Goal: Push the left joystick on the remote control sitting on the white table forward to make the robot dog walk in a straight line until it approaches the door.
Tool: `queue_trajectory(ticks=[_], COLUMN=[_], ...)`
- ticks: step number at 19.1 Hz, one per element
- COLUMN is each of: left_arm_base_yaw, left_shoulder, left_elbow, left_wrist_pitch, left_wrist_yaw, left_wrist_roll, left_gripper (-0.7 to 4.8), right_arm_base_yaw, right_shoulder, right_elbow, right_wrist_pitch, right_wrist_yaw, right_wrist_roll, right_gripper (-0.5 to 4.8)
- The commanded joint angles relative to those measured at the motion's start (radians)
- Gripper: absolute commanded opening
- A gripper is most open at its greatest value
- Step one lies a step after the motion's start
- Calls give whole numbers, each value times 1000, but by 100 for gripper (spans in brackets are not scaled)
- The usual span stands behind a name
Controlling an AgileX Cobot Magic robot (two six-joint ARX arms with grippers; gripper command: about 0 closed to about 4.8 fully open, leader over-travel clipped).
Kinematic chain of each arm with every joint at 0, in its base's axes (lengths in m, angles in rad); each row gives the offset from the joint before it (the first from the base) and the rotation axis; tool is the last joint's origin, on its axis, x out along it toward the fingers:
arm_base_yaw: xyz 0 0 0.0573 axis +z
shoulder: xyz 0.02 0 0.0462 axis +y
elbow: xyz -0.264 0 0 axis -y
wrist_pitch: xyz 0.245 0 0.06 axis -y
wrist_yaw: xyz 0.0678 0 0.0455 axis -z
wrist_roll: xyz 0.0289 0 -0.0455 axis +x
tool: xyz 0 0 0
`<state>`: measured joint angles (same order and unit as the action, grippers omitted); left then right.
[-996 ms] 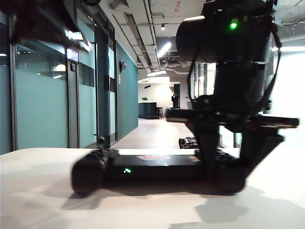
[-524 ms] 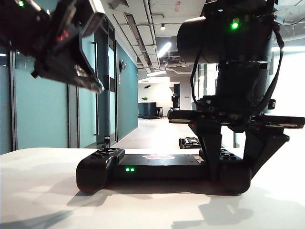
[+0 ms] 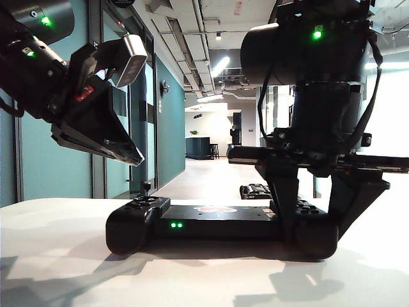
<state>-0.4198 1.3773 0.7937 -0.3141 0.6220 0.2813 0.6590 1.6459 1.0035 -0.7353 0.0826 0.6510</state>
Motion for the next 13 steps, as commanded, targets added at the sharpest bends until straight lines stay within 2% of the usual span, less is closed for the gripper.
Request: queue_trajectory(ticks=[1, 7, 13], left_arm_base_yaw=[-2, 0, 0], left_shoulder=[24, 129, 157], left_elbow=[-2, -2, -2], left_wrist_pitch=[55, 152, 186], left_wrist_yaw=[11, 37, 30], left_wrist_roll=[7, 7, 7], left_gripper=[-5, -6, -6], right_arm_base_yaw=[0, 0, 0], right_shoulder=[1, 1, 1], right_elbow=[-2, -2, -2], right_wrist_pitch=[-10, -16, -19], right_wrist_yaw=[-23, -26, -26], right_wrist_roll=[10, 7, 3], right_gripper=[148, 148, 148])
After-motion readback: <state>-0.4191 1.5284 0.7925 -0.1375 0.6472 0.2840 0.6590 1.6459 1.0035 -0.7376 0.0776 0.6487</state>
